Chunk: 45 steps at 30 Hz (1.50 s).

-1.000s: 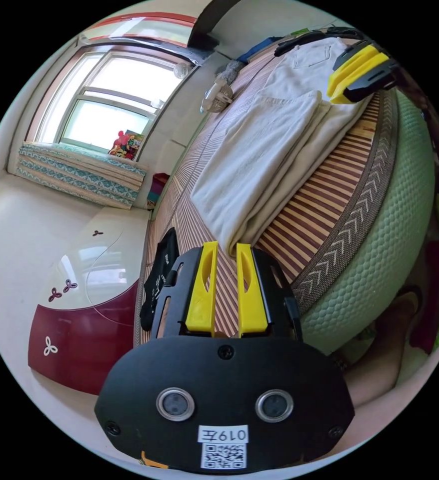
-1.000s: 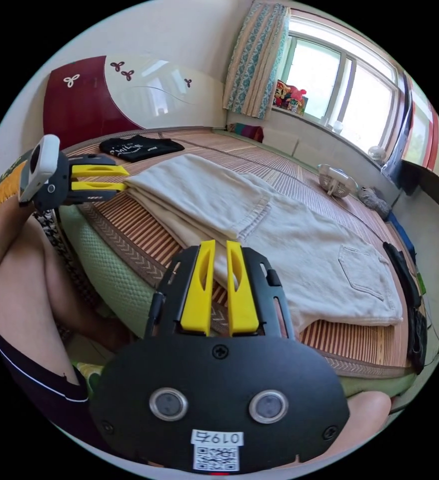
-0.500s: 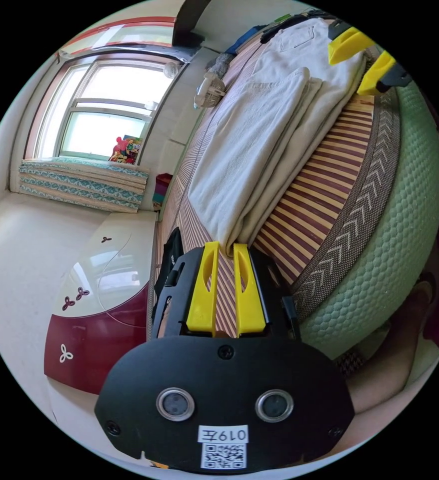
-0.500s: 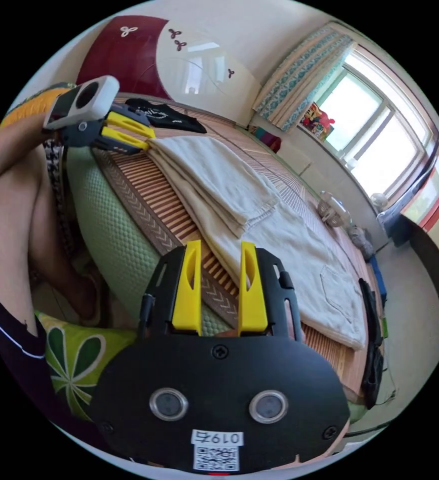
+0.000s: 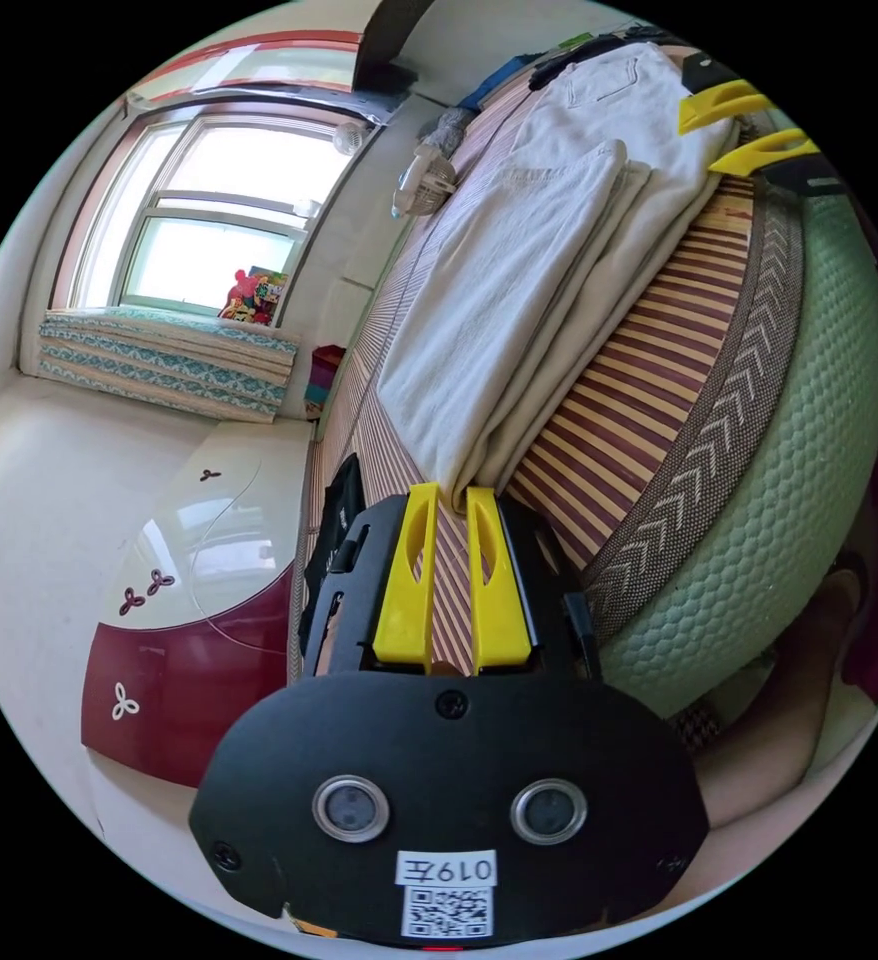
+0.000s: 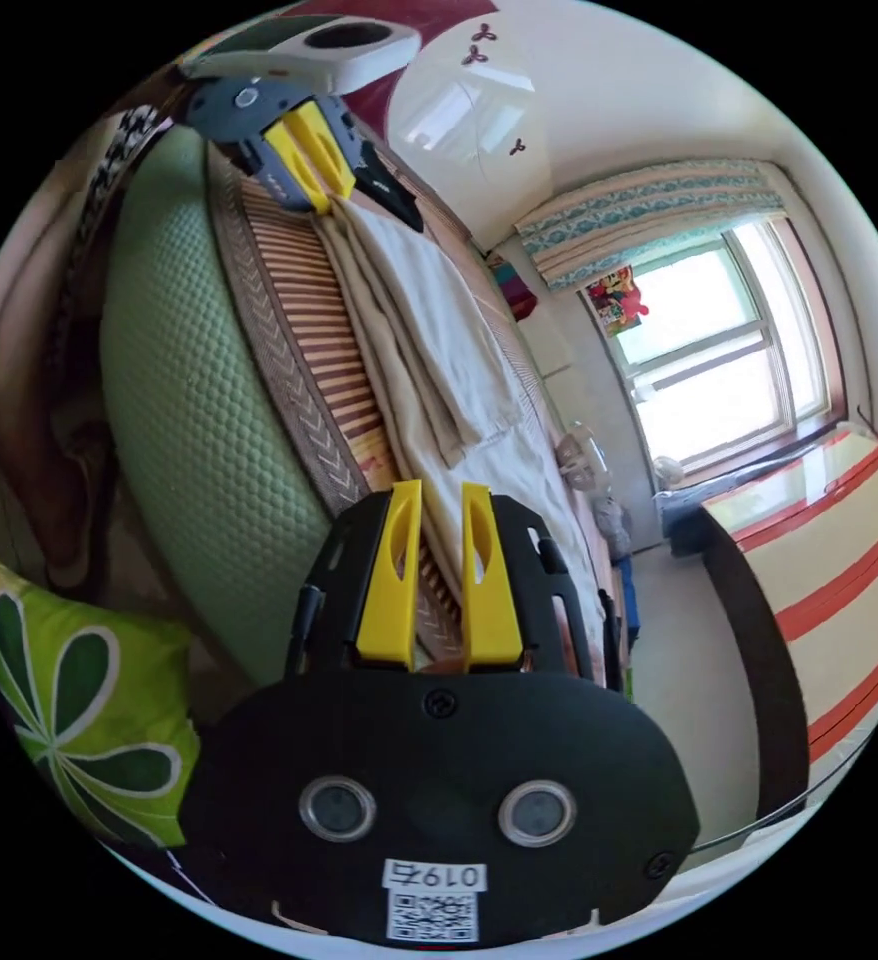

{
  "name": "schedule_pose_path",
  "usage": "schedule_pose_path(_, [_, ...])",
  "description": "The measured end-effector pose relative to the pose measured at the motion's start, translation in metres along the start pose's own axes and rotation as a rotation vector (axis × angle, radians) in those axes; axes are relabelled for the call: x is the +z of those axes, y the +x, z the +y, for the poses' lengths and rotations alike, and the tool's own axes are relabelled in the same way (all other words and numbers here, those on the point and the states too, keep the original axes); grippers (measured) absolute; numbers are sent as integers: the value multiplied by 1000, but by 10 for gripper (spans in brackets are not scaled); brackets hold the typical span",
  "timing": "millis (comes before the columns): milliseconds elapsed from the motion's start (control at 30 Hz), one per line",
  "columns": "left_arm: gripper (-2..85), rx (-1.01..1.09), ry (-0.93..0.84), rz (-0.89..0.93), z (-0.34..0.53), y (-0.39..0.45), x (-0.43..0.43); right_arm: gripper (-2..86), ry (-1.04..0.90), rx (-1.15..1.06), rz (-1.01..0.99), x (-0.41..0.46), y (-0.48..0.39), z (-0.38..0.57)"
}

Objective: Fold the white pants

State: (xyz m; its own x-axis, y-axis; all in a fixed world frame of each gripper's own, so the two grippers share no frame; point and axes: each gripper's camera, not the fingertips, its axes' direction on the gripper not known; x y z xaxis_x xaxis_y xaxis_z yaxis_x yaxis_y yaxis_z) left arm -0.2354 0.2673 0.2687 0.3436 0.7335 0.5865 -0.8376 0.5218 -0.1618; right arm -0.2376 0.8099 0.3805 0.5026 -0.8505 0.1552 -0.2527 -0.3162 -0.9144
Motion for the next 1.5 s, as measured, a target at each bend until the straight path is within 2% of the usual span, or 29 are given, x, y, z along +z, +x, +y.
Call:
schedule_pose_path(233, [10, 53, 19, -17, 4, 11, 6, -2, -55, -215, 91, -4, -41, -23])
schedule_pose_path(467, [10, 162, 12, -17, 8, 17, 16, -10, -10, -387, 41, -14, -54, -24])
schedule_pose_path(600, [9, 198, 5, -24, 8, 24, 22, -9, 5, -445, 105, -14, -72, -24])
schedule_pose_path(733, [9, 149, 5, -1, 9, 23, 25, -4, 14, -390, 142, -21, -80, -29])
schedule_pose_path(833, [9, 183, 10, -72, 11, 35, 26, 13, 13, -356, 242, -28, -89, -30])
schedule_pose_path(1033, [10, 134, 8, -37, 12, 29, 31, 77, -69, -250, 199, -45, -63, -26])
schedule_pose_path(1233, [10, 142, 2, -47, 12, 30, 35, 72, -165, -218, 175, -37, -48, -5])
schedule_pose_path(1500, [10, 138, 1, -51, 14, 29, 38, 72, -176, -174, 157, -45, -50, -4])
